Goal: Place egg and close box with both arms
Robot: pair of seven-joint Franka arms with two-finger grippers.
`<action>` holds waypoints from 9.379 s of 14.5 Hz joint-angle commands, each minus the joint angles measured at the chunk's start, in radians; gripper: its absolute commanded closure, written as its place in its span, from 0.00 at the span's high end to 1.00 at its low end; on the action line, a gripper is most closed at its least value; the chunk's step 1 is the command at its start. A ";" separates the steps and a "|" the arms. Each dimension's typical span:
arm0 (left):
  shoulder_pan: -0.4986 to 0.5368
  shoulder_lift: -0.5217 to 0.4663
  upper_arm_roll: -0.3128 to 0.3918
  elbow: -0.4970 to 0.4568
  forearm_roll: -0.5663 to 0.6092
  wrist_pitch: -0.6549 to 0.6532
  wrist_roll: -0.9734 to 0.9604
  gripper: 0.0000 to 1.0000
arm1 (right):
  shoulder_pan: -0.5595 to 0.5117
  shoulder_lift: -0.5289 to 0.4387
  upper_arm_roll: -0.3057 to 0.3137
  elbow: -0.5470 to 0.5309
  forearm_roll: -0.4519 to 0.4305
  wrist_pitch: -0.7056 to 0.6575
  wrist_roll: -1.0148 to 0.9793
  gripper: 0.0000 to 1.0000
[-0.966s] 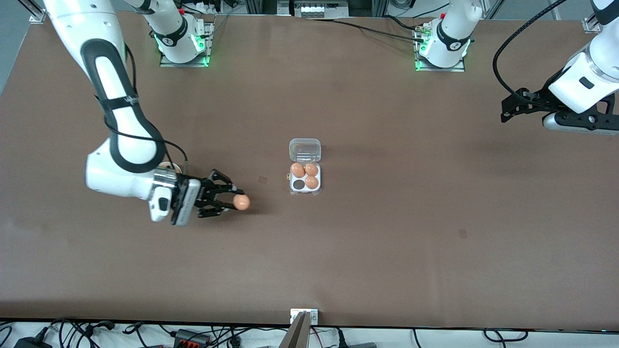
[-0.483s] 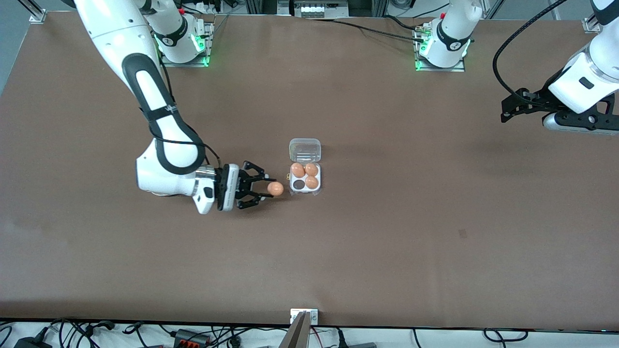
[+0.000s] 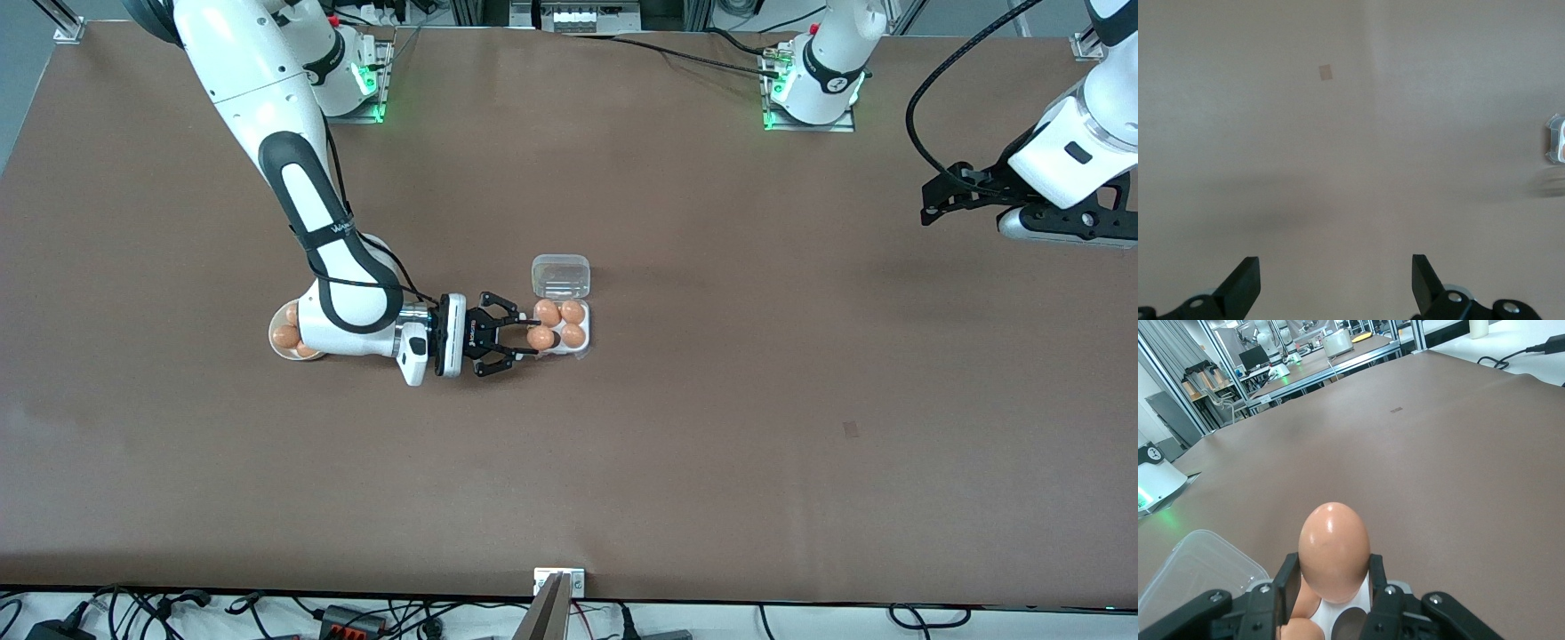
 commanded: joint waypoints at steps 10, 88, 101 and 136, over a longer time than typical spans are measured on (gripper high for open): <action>-0.002 0.015 0.002 0.030 0.015 -0.021 0.014 1.00 | 0.026 0.100 0.008 0.011 0.213 0.060 -0.389 0.00; -0.299 0.680 -0.566 -0.082 0.630 0.858 -1.231 0.01 | -0.416 -0.435 -0.065 0.364 -1.488 -0.592 2.036 1.00; -0.287 0.793 -0.486 0.059 0.687 0.974 -1.216 0.01 | -0.410 -0.690 -0.059 -0.020 -1.491 -0.408 1.958 1.00; 0.452 0.707 -1.193 0.166 0.734 0.040 -0.651 0.15 | -0.401 -0.820 -0.064 -0.142 -1.489 -0.368 1.916 1.00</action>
